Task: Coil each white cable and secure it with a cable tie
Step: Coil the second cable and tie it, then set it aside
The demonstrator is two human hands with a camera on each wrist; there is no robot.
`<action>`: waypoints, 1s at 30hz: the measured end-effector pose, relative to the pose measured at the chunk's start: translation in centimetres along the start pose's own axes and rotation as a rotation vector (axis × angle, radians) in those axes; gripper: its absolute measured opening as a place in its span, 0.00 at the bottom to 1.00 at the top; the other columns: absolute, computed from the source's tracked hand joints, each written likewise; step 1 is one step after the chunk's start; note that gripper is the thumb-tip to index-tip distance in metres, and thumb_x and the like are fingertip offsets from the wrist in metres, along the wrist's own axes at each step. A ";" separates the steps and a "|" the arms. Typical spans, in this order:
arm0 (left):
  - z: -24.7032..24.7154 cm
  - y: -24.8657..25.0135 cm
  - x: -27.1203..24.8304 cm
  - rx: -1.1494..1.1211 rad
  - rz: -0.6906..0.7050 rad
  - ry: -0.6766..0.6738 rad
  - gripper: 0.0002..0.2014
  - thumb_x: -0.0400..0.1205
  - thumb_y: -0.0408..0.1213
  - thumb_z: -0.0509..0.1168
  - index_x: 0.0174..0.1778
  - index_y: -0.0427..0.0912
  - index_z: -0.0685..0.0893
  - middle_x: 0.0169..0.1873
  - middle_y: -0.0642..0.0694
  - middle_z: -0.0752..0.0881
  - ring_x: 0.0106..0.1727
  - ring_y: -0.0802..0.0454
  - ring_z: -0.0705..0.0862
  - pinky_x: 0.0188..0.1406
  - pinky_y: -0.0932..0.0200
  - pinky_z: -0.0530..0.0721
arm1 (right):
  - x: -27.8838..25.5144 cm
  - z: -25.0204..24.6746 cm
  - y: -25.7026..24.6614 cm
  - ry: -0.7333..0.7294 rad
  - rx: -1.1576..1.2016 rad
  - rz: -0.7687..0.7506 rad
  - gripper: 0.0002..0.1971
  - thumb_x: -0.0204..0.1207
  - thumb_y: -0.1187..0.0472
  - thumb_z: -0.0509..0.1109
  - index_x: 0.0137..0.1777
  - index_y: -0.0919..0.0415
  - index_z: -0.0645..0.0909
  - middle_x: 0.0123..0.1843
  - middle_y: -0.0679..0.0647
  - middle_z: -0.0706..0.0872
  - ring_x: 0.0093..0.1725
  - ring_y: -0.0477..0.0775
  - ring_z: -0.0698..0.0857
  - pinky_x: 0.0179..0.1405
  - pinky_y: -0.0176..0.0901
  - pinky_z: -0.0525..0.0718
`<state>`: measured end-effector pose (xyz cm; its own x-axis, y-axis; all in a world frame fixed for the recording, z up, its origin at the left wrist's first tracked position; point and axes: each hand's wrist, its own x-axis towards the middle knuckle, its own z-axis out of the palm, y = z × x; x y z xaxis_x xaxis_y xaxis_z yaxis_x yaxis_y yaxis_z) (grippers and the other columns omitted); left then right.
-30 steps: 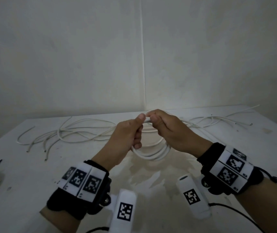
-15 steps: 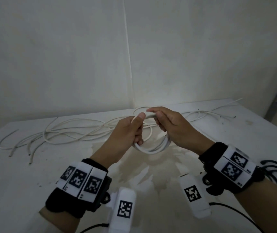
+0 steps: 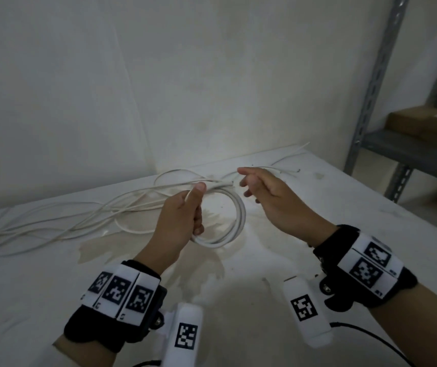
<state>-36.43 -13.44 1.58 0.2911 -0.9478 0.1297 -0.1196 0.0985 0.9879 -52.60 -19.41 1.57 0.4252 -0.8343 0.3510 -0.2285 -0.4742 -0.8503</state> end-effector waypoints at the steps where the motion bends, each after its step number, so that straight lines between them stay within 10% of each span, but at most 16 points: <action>1: 0.4 -0.1 0.0 0.000 -0.003 0.002 0.22 0.85 0.44 0.57 0.25 0.43 0.64 0.12 0.56 0.65 0.14 0.61 0.62 0.15 0.67 0.66 | -0.5 -1.2 0.3 0.011 -0.016 0.030 0.18 0.84 0.55 0.53 0.70 0.57 0.72 0.56 0.48 0.77 0.47 0.37 0.78 0.44 0.17 0.73; 11: 4.1 -1.4 0.1 0.037 -0.025 -0.005 0.20 0.84 0.43 0.59 0.25 0.43 0.66 0.12 0.56 0.65 0.14 0.61 0.64 0.16 0.68 0.67 | -4.1 -9.4 5.9 -0.164 -0.635 0.440 0.09 0.78 0.52 0.65 0.50 0.57 0.77 0.52 0.53 0.80 0.47 0.48 0.76 0.40 0.36 0.71; 18: 4.7 -1.5 0.4 0.078 -0.059 0.040 0.20 0.83 0.43 0.61 0.25 0.44 0.68 0.14 0.56 0.65 0.14 0.60 0.64 0.18 0.66 0.68 | -3.5 -7.9 8.1 -0.302 -0.792 0.604 0.19 0.75 0.52 0.70 0.58 0.65 0.74 0.59 0.58 0.79 0.52 0.55 0.78 0.43 0.39 0.73; 24: 3.7 -1.5 0.6 0.106 -0.045 0.059 0.20 0.83 0.44 0.61 0.25 0.44 0.68 0.13 0.57 0.66 0.14 0.61 0.65 0.20 0.65 0.68 | -1.9 -7.3 9.0 -0.315 -0.886 0.653 0.12 0.72 0.71 0.65 0.31 0.62 0.68 0.32 0.55 0.72 0.32 0.53 0.75 0.23 0.33 0.67; 27: 3.3 -1.6 0.7 0.113 -0.039 0.070 0.20 0.83 0.45 0.61 0.25 0.43 0.68 0.13 0.56 0.66 0.14 0.61 0.65 0.21 0.63 0.69 | -1.8 -7.6 9.3 -0.297 -0.896 0.635 0.02 0.72 0.71 0.67 0.43 0.67 0.77 0.39 0.58 0.78 0.41 0.57 0.80 0.27 0.34 0.74; 30: 3.0 -1.6 0.7 0.110 -0.042 0.073 0.20 0.82 0.46 0.61 0.25 0.43 0.68 0.13 0.57 0.67 0.14 0.61 0.66 0.23 0.62 0.69 | -1.6 -8.0 9.8 -0.214 -0.890 0.601 0.13 0.70 0.65 0.72 0.53 0.69 0.82 0.51 0.61 0.84 0.48 0.59 0.84 0.40 0.42 0.82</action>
<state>-38.87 -15.19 -0.17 0.3658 -0.9255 0.0981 -0.2078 0.0215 0.9779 -62.56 -24.97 -4.22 0.1564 -0.9721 -0.1746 -0.9638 -0.1116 -0.2423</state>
